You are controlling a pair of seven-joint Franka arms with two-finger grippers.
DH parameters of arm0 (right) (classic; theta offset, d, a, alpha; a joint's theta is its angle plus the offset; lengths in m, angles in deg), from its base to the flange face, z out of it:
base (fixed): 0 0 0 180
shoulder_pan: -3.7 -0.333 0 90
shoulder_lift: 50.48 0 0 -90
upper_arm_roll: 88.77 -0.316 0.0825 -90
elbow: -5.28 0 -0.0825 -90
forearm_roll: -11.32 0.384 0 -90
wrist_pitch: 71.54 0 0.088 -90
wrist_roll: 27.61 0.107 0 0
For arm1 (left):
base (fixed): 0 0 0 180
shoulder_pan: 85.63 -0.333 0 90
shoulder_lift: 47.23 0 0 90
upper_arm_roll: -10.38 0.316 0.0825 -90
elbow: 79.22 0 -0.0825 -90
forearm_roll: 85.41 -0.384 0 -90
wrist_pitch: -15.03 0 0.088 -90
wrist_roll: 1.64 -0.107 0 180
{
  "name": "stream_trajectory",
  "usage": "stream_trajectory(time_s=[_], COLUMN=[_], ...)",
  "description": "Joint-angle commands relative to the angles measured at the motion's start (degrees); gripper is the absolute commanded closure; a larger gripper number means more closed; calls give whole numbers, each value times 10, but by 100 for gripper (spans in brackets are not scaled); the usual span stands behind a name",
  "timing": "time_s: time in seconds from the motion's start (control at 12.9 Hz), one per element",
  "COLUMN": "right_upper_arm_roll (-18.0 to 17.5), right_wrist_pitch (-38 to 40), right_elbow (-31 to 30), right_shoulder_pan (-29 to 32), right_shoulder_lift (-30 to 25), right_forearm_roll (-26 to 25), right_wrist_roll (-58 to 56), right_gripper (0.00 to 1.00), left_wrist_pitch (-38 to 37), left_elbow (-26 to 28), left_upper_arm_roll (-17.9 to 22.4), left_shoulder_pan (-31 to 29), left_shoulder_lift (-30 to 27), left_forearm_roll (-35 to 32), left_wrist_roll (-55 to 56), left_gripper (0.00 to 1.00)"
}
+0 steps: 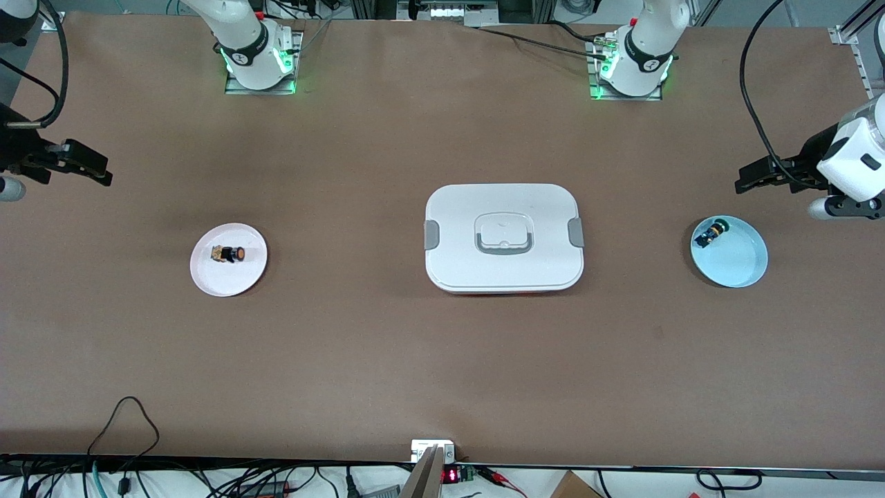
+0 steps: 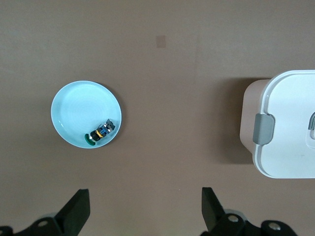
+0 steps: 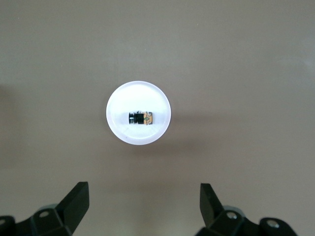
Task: Transfer orange switch to right arm and place
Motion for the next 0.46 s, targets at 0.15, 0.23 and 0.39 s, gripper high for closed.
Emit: stream_trajectory(time_s=[0.15, 0.23, 0.39], right_upper_arm_roll=[-1, 0, 0], right_wrist_pitch=[14, 17, 15], right_elbow=[10, 11, 15], right_shoulder_pan=[-1, 1, 0], right_shoulder_lift=[-19, -19, -18], right_forearm_roll=[-2, -1, -3], right_wrist_roll=[3, 5, 5], right_gripper=[0, 0, 0], left_wrist_pitch=[-9, -9, -9], left_elbow=[-7, -7, -7], left_upper_arm_roll=[-2, -1, -2], left_shoulder_pan=[-4, -4, -4], left_shoulder_lift=[-3, -3, -3], left_forearm_roll=[9, 9, 9], left_wrist_roll=[-2, -2, -2], left_gripper=[0, 0, 0])
